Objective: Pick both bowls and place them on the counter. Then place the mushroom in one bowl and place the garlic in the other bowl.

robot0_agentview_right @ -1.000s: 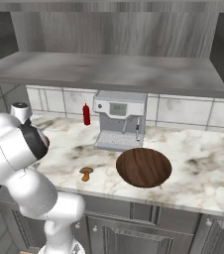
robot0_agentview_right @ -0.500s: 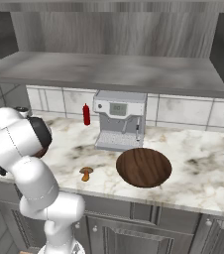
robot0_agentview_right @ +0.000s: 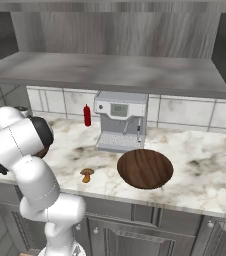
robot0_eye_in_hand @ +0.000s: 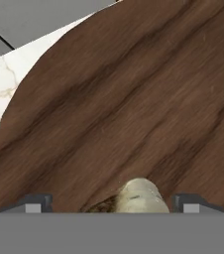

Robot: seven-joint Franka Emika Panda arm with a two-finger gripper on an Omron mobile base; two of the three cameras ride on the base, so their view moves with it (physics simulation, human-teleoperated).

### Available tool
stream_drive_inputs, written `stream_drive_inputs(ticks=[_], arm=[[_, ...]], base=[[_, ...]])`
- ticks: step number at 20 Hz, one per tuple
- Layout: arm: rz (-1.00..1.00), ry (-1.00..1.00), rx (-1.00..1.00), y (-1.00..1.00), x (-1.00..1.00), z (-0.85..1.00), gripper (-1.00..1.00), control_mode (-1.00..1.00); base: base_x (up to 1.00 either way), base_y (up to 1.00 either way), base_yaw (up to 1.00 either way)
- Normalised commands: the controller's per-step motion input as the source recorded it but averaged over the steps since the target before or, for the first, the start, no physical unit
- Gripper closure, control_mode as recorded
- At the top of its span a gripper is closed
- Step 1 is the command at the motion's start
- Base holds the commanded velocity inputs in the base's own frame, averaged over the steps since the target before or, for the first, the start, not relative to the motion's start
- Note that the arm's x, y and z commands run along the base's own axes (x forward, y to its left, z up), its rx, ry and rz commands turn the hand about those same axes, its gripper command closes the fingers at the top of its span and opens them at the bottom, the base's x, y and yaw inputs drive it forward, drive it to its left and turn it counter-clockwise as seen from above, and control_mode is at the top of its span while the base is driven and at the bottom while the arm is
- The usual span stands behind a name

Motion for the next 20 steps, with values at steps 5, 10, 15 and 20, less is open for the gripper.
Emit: stream_drive_inputs(ticks=[5, 10, 15, 20], arm=[[0.0, -0.07, 0.0, 0.0, 0.0, 0.05, -1.0, -1.0], [0.0, -0.08, 0.0, -0.01, -0.08, 0.23, -1.0, -1.0], [-0.03, -0.09, 0.0, -0.16, -0.35, 0.24, -1.0, -1.0], [-0.09, -0.06, 0.04, -0.45, -0.54, 0.11, -1.0, -1.0]], base=[[0.0, 0.0, 0.0], [0.0, 0.0, 0.0], [0.0, 0.0, 0.0], [0.0, 0.0, 0.0]])
